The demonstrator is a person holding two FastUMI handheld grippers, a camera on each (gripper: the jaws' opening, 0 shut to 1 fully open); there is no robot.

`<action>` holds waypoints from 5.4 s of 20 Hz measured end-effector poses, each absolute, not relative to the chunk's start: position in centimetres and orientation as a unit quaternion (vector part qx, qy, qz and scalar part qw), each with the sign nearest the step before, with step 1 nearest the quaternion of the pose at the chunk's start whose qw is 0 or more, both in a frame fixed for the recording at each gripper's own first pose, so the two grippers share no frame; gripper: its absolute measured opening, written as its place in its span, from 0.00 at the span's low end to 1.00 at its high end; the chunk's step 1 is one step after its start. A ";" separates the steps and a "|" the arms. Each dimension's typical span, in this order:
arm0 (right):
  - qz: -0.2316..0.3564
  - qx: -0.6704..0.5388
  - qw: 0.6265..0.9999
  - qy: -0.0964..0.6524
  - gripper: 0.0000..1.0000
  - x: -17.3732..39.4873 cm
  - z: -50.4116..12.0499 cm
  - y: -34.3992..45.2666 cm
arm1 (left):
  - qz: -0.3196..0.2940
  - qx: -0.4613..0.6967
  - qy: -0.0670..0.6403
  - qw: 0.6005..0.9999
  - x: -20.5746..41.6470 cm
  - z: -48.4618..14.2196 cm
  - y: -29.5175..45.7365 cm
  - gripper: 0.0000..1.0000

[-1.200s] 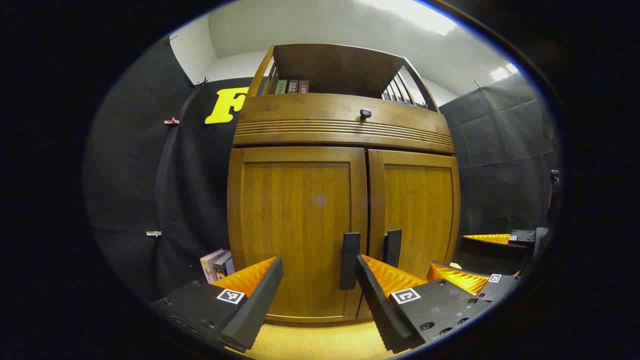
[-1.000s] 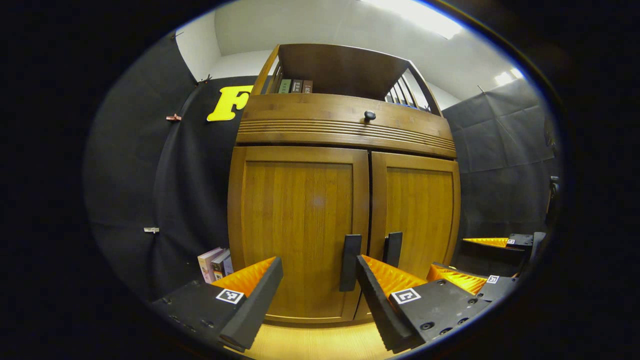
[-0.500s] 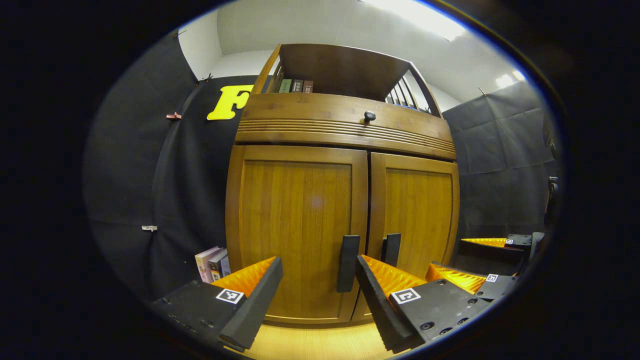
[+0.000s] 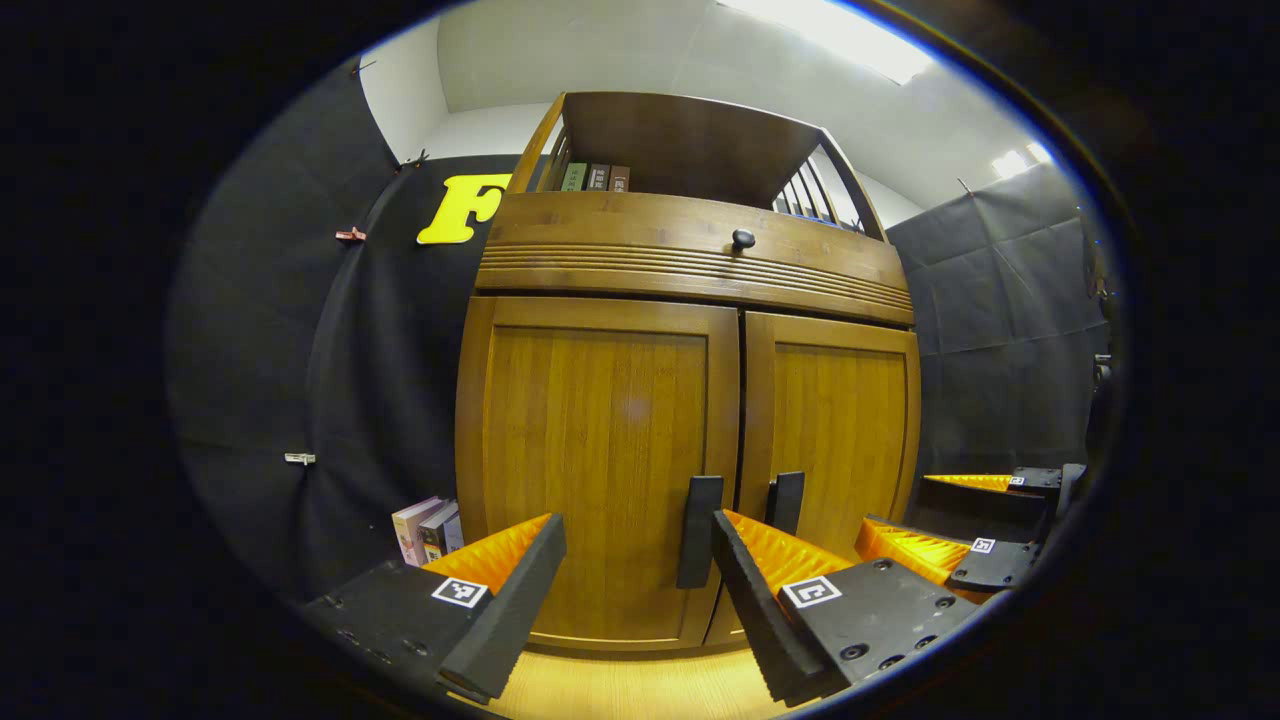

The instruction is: Open the right door of the double-door shoe cabinet with the right hand, and open the left door with the left hand.

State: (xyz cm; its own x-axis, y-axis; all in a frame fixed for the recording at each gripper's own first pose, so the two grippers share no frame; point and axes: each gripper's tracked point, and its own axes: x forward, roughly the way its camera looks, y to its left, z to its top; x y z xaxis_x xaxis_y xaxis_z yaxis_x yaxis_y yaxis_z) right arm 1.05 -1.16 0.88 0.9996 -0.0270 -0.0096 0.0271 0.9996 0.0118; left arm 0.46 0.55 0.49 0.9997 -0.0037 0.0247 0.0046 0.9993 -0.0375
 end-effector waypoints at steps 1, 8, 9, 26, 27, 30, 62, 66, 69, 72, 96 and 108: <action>-0.013 0.006 1.000 0.005 0.95 1.3 0.8 -1.2 | -0.002 -0.020 -0.013 1.000 0.4 0.6 0.6 0.91; -0.016 0.001 1.000 0.005 0.95 2.2 0.5 -0.8 | -0.009 -0.019 -0.018 1.000 0.2 0.6 1.0 0.91; -0.018 0.001 1.000 0.005 0.95 2.7 0.5 -0.8 | -0.009 -0.020 -0.018 1.000 0.1 0.7 1.1 0.91; -0.074 -0.002 0.997 0.034 0.86 11.4 -5.7 -2.0 | 0.010 -0.020 -0.011 1.000 -0.6 -0.3 5.8 0.91; -0.070 0.005 0.997 0.038 0.86 11.8 -6.0 -1.9 | 0.010 -0.021 -0.011 1.000 -0.7 -0.3 6.0 0.91; -0.080 0.006 0.996 0.043 0.81 12.7 -6.9 -2.3 | 0.015 -0.016 -0.013 1.000 -0.9 -0.3 6.3 0.87; 0.032 0.014 0.997 0.068 0.24 1.7 -6.0 -2.7 | -0.005 -0.023 -0.004 1.000 -4.4 0.1 2.0 0.91; 0.024 0.011 0.997 0.066 0.23 -1.6 -5.1 -4.6 | -0.031 -0.032 -0.005 0.999 -4.6 0.0 -0.4 0.87; 0.011 0.015 0.998 0.065 0.19 -3.8 -4.7 -6.1 | -0.053 -0.033 -0.008 0.998 -4.6 0.3 -2.3 0.88; -0.006 0.015 0.998 0.064 0.23 -5.7 -4.4 -7.6 | -0.082 -0.038 -0.011 0.996 -4.4 0.2 -4.5 0.91; -0.127 0.014 0.990 0.055 0.12 -13.5 -3.3 -21.9 | -0.097 -0.019 0.008 0.995 -0.2 -3.0 -11.8 0.91; -0.157 0.023 0.987 0.032 0.12 -18.3 -1.5 -24.2 | -0.054 -0.020 -0.010 0.998 1.4 -3.2 -10.4 0.87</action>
State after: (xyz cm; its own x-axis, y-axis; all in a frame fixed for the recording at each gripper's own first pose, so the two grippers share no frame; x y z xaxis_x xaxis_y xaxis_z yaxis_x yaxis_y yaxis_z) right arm -18.32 -24.17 -1.51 0.9485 -0.3089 -0.0697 0.3119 0.9495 0.0358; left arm 1.40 -10.42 -3.21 0.9939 -0.1082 0.0212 0.1090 0.9933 -0.0382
